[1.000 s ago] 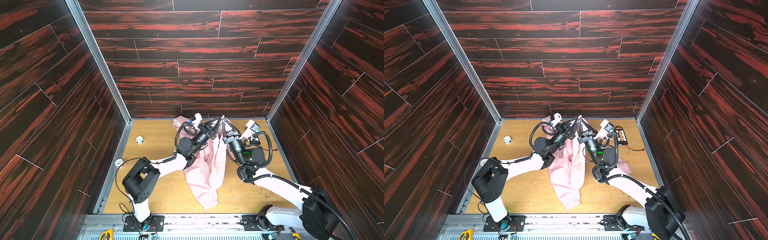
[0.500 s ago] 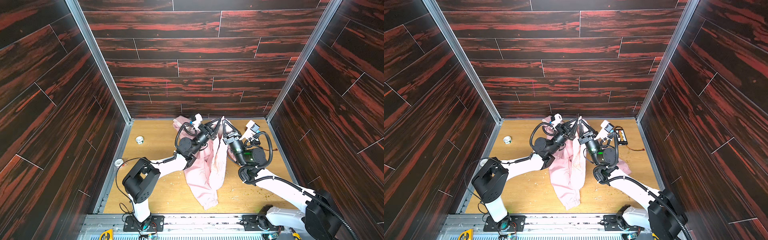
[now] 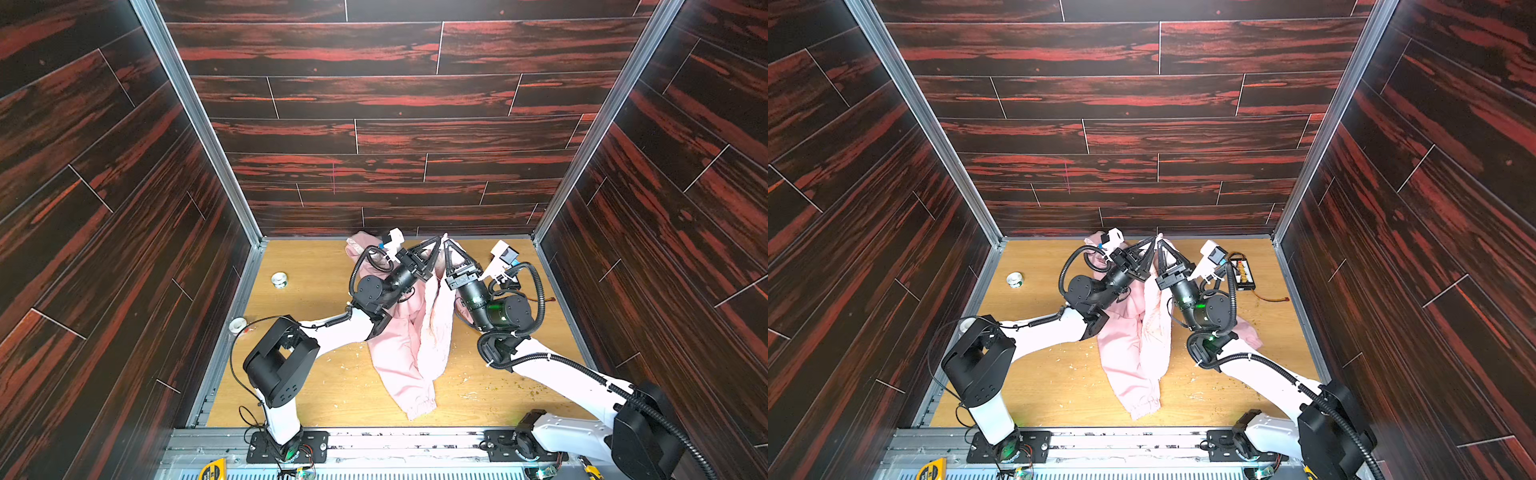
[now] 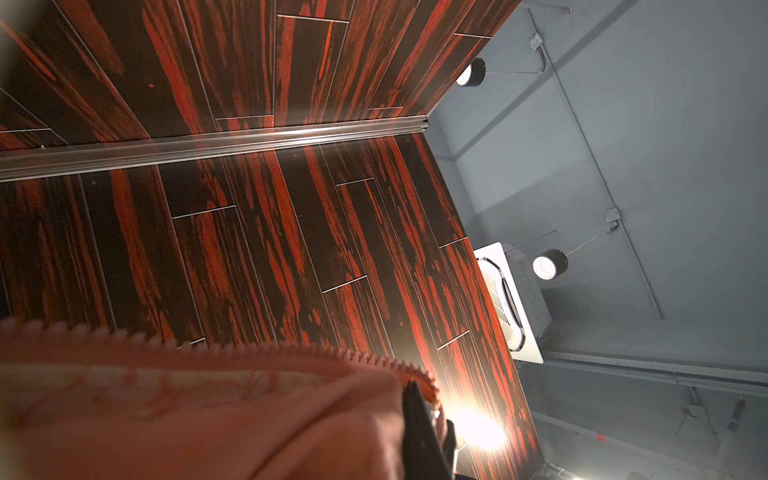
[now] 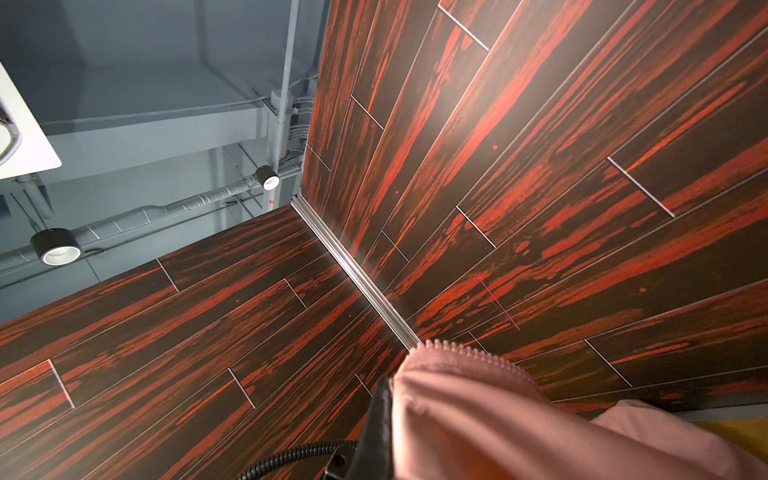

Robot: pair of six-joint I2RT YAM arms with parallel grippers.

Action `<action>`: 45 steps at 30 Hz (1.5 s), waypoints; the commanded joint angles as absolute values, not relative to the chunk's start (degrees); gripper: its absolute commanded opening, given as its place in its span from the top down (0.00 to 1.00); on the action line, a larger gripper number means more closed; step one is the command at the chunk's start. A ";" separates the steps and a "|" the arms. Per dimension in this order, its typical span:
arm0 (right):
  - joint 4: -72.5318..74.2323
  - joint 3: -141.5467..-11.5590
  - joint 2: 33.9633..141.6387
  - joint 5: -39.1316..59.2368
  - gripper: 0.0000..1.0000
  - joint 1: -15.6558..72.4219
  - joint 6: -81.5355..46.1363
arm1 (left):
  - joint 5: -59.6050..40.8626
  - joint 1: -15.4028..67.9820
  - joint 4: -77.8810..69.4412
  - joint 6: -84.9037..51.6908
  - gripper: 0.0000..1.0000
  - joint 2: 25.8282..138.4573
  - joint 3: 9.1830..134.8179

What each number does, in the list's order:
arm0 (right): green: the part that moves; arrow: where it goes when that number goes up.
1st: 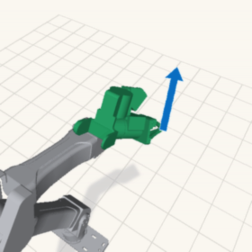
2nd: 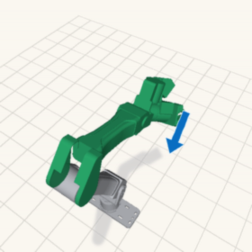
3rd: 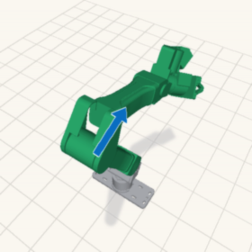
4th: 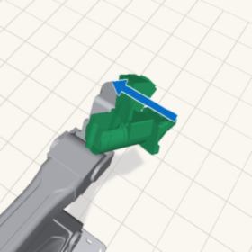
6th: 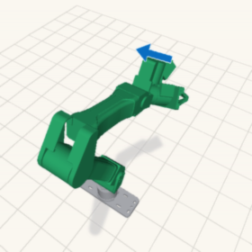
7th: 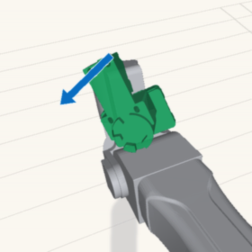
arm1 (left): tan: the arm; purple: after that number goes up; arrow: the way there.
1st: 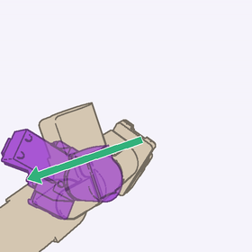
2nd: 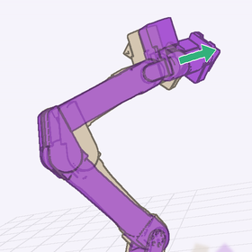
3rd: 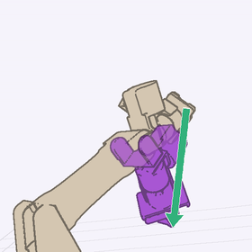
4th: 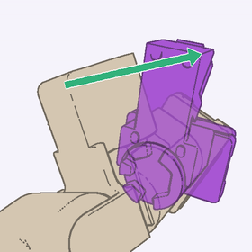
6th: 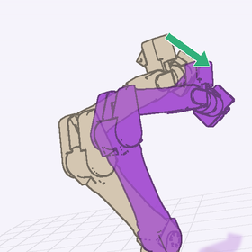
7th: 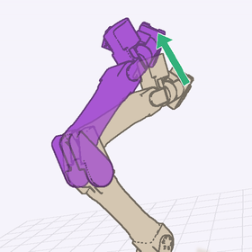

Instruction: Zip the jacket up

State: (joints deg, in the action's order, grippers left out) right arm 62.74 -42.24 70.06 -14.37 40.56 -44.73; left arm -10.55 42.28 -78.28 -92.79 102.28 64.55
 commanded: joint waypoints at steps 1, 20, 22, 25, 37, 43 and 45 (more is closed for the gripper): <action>62.51 -41.93 67.88 -11.77 1.00 41.83 -44.65 | -9.53 41.65 -80.77 -92.64 1.00 98.70 64.62; 59.54 -41.66 65.57 -9.78 1.00 39.64 -47.39 | -9.59 41.66 -80.77 -92.49 1.00 97.41 64.02; 59.52 -41.66 65.47 -9.58 1.00 39.41 -47.82 | -9.64 41.64 -80.77 -92.37 1.00 97.14 63.82; 59.80 -41.66 65.59 -9.09 1.00 39.14 -48.42 | -9.66 41.59 -80.77 -92.30 1.00 96.86 63.56; 60.93 -40.61 66.52 -7.13 1.00 39.12 -51.21 | -9.76 41.61 -80.77 -92.21 1.00 96.42 63.59; 60.36 -38.62 65.41 -7.14 1.00 39.26 -51.99 | -9.67 41.51 -80.77 -92.21 1.00 96.42 64.34; 59.98 -37.94 64.91 -7.05 1.00 39.21 -52.12 | -9.58 41.55 -80.77 -92.26 1.00 96.42 64.58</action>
